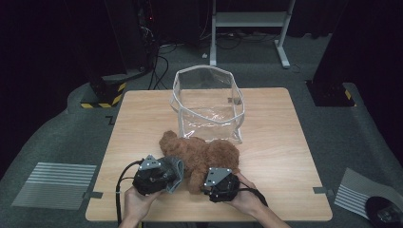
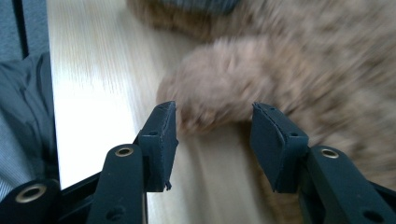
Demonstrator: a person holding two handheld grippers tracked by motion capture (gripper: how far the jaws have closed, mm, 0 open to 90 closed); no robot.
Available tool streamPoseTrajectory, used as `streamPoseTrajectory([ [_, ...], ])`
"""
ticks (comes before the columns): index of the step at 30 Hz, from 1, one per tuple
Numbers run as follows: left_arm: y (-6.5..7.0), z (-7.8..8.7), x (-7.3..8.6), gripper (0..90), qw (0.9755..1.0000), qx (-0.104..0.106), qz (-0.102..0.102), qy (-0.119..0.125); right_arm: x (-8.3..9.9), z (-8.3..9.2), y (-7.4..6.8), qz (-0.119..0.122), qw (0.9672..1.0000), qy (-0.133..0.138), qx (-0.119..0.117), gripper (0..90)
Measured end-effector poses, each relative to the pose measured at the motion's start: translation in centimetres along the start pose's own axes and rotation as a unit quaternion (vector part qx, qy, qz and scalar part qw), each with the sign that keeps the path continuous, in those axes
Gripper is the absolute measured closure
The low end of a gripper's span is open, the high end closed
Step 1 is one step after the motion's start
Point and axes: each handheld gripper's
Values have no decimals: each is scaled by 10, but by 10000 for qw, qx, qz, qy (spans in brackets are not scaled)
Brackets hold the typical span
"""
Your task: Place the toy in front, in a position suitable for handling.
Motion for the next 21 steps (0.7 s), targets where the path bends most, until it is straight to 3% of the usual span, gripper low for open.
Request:
streamPoseTrajectory([
  [3,0,-2,1,747,10000,5,-12,-18,6,-6,0,-138,9996,-68,-217,509],
  [6,4,-4,1,747,10000,-18,-83,-12,5,-15,-8,-22,9993,-255,-280,512],
  [8,7,-3,1,747,9999,-4,-152,-6,2,-21,-11,54,9990,-236,-372,512],
  [12,16,-1,2,747,9991,-119,-387,-120,-4,-19,-10,2,9987,149,-484,503],
  [14,16,-1,6,747,9988,-182,-400,-238,-8,-14,-7,-49,9982,405,-444,487],
  [17,19,3,13,747,9989,-43,-390,-241,-14,-6,-2,-116,9971,658,-352,476],
  [21,36,-4,15,746,9969,113,-660,-414,-16,-4,9,-262,9956,776,-465,494],
])
Point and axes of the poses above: each handheld gripper's, and its own axes: z roughly backward along the jaws, x roughly out of its underside, y roughly to its right, and after that the axes turned 3 degrees about -z, right-handed
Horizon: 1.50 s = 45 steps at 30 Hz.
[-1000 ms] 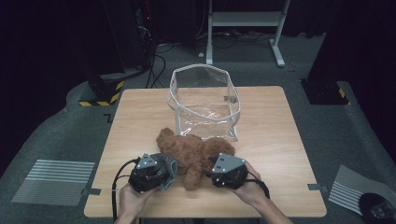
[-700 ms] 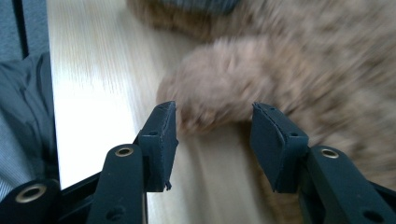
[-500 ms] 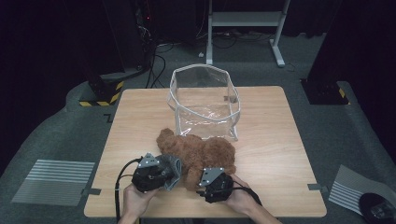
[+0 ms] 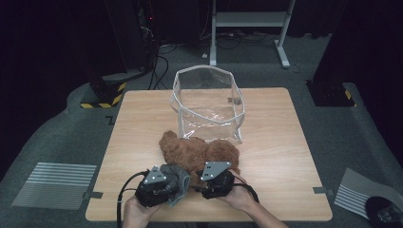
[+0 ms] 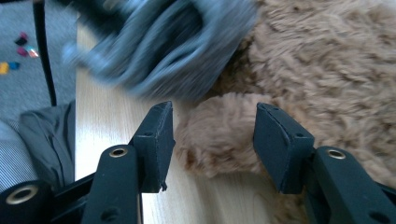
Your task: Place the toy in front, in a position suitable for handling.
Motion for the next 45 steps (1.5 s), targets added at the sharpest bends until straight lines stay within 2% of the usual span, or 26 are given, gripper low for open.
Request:
streamPoseTrajectory([
  [3,4,-16,-9,745,9999,123,-16,-7,1,8,7,-129,9997,177,59,517],
  [5,3,-30,-18,746,9994,320,-25,-97,2,16,11,-232,9991,249,258,534],
  [8,8,-57,-27,746,9953,809,-186,-500,5,25,17,-426,9975,296,489,540],
  [10,13,-72,-28,746,9925,915,-271,-762,6,29,20,-479,9968,295,561,539],
  [11,15,-75,-27,745,9921,928,-292,-789,7,30,20,-480,9967,265,595,538],
  [13,14,-71,-27,745,9930,910,-249,-713,9,32,20,-461,9964,213,677,536],
  [17,13,-51,-26,746,9970,682,-276,-238,12,35,21,-473,9959,249,732,534],
  [19,13,-46,-28,745,9978,596,-285,-37,12,36,21,-478,9956,282,754,534],
  [20,13,-47,-29,745,9977,625,-279,-26,12,35,22,-492,9955,288,756,534],
  [26,16,-82,-35,744,9946,902,-319,-397,13,30,22,-522,9961,147,702,535],
  [28,20,-89,-37,745,9937,944,-375,-470,14,29,22,-519,9962,86,699,535],
  [30,22,-87,-38,745,9928,976,-470,-501,15,30,22,-499,9962,68,709,539],
  [33,22,-76,-33,745,9929,938,-518,-526,17,32,22,-523,9963,66,680,552],
  [36,18,-62,-22,745,9946,684,-532,-572,20,35,20,-433,9972,-27,608,577],
  [39,11,-51,-13,745,9965,461,-413,-566,27,31,18,-379,9978,-223,487,607],
  [42,6,-47,-8,745,9976,357,-278,-517,34,23,17,-379,9976,-377,451,606],
  [45,7,-49,-9,745,9979,297,-308,-494,36,12,15,-419,9969,-527,408,582],
])
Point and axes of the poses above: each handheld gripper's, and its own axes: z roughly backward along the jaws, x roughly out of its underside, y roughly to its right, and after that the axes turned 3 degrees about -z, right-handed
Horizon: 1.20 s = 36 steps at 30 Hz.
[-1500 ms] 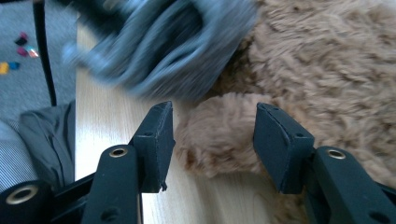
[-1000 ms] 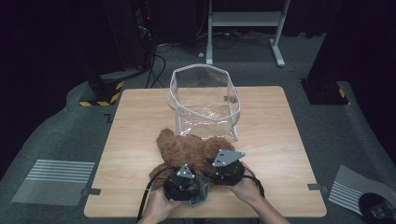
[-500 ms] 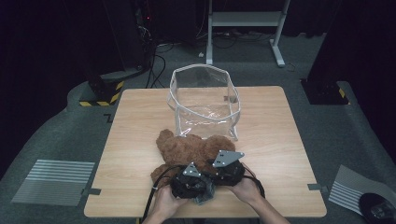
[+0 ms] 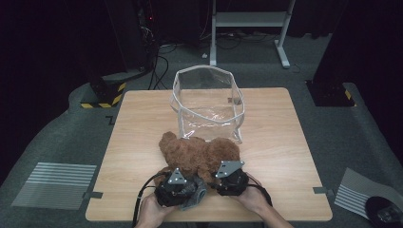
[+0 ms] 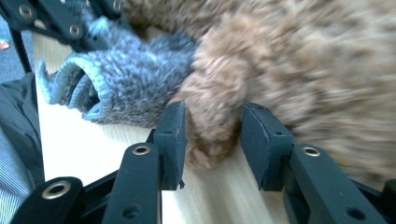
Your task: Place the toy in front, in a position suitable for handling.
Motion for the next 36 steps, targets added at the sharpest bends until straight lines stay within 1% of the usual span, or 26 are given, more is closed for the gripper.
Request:
streamPoseTrajectory([
  [2,3,-3,-2,745,10000,-14,-65,-5,-1,-9,-3,-42,9999,-163,3,541],
  [3,5,-5,-3,745,10000,2,-56,-2,-1,-13,-3,-9,9998,-215,13,560],
  [4,5,-6,-4,744,9999,-7,-101,-10,-1,-15,-4,36,9997,-219,84,636],
  [5,5,-6,-4,745,10000,-5,-93,-12,-2,-15,-4,69,9997,-207,79,696],
  [6,5,-6,-3,745,10000,2,-46,18,-3,-14,-3,48,9998,-185,63,747],
  [7,4,-6,-3,745,10000,14,-16,18,-4,-12,-3,30,9999,-163,38,785],
  [9,3,-7,-3,745,10000,9,-18,11,-4,-7,-2,-29,9999,-130,-52,823],
  [11,7,-9,-3,745,9999,-57,-81,-55,-6,-2,1,-137,9996,-112,-220,835],
  [14,12,-14,-7,746,9995,-117,-225,-175,-10,8,8,-345,9980,116,-512,837],
  [16,13,-17,-12,747,9995,-103,-255,-152,-13,11,10,-433,9970,200,-610,837],
  [17,14,-20,-15,747,9995,-97,-268,-161,-14,11,9,-429,9968,200,-644,836],
  [19,16,-25,-23,748,9992,-83,-364,-128,-16,9,7,-412,9968,147,-674,836],
  [21,18,-30,-28,749,9992,74,-390,-27,-16,8,6,-335,9973,141,-644,835],
  [22,19,-32,-30,750,9990,148,-431,-23,-16,8,6,-326,9975,146,-603,835],
  [23,21,-34,-31,750,9984,209,-533,-23,-15,9,7,-362,9977,147,-561,834],
  [24,23,-34,-32,751,9977,291,-619,-33,-14,10,8,-336,9978,161,-539,834],
  [26,30,-34,-31,751,9957,475,-798,-29,-12,11,9,-384,9979,167,-502,832],
  [28,36,-32,-28,751,9938,615,-927,-53,-12,11,11,-401,9979,186,-484,831],
  [29,37,-30,-27,751,9935,644,-933,-44,-12,10,11,-418,9977,198,-487,831],
  [31,35,-22,-24,751,9939,676,-868,21,-12,9,9,-434,9977,192,-481,829],
  [33,29,-11,-20,751,9952,668,-702,124,-11,8,9,-365,9982,170,-442,829],
  [34,25,-5,-18,751,9962,598,-608,176,-11,9,8,-353,9983,147,-429,829],
  [35,21,1,-15,751,9972,478,-546,199,-10,9,8,-345,9984,125,-429,829],
  [36,17,8,-13,752,9982,310,-464,218,-8,9,8,-355,9984,102,-428,829],
])
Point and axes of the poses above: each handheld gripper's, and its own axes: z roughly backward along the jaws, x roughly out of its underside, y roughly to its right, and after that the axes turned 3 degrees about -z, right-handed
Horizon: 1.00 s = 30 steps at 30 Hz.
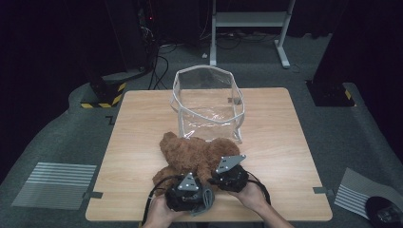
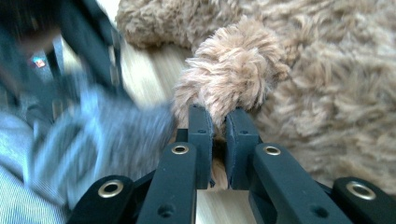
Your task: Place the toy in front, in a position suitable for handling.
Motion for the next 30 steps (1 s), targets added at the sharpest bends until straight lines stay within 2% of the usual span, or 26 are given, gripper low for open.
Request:
streamPoseTrajectory([
  [2,-11,14,7,753,9992,-349,191,2,2,0,0,13,10000,-57,12,829],
  [3,-17,20,11,753,9983,-483,329,9,3,0,0,33,10000,-74,15,829],
  [5,-25,28,20,754,9955,-827,461,-83,4,-1,1,34,10000,-88,3,829],
  [8,-35,37,34,756,9917,-1114,616,-189,5,0,1,42,9999,-119,39,828],
  [12,-45,49,45,757,9881,-1296,824,-86,6,0,1,64,9998,-174,85,825],
  [17,-51,69,44,757,9846,-1525,831,197,4,0,1,102,9997,-158,135,823],
  [19,-54,79,44,757,9822,-1617,892,337,4,1,1,127,9997,-158,145,823],
  [22,-61,90,47,757,9784,-1772,988,396,4,1,1,124,9997,-177,148,822],
  [24,-68,92,55,757,9756,-1844,1127,385,4,1,1,136,9996,-180,151,823],
  [27,-81,91,70,757,9726,-1775,1448,407,5,1,1,161,9996,-198,150,822],
  [30,-92,93,80,757,9683,-1740,1711,535,6,2,-1,214,9994,-216,145,822],
])
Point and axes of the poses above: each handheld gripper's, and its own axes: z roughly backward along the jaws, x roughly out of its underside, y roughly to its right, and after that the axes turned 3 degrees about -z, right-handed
